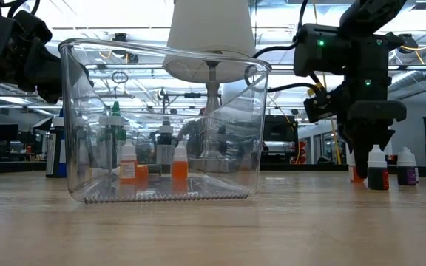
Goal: Pick & Place food coloring
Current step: Put the orange food coloring bottle into the bin
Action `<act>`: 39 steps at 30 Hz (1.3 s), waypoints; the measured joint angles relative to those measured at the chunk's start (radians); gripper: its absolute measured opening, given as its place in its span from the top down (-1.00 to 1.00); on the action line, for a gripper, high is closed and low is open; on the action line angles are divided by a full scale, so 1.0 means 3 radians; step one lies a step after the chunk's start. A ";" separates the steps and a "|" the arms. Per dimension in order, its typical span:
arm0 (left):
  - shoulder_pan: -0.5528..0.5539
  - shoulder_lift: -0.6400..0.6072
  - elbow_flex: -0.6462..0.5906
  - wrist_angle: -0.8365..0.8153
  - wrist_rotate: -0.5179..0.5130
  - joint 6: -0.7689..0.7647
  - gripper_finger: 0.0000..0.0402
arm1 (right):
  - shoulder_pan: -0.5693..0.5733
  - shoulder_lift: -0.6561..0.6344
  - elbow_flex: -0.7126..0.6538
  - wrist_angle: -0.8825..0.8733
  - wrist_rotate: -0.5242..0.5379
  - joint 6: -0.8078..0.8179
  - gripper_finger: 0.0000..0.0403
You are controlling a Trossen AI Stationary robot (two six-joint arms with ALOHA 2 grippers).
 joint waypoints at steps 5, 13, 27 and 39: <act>0.0000 0.0000 0.0000 0.0000 0.0000 0.0000 0.05 | -0.0026 0.0000 0.0000 0.0000 0.0019 0.0025 0.31; 0.0000 0.0000 0.0000 0.0000 -0.0001 0.0000 0.05 | -0.0111 0.0000 0.0000 0.0002 0.0020 0.0024 0.20; 0.0000 0.0000 0.0000 0.0000 0.0000 0.0000 0.05 | -0.0116 0.0000 0.0000 0.0078 -0.0070 -0.0001 0.29; 0.0000 0.0000 0.0000 0.0000 -0.0001 0.0000 0.05 | -0.0121 0.0000 0.0000 0.0124 -0.0051 -0.0183 0.71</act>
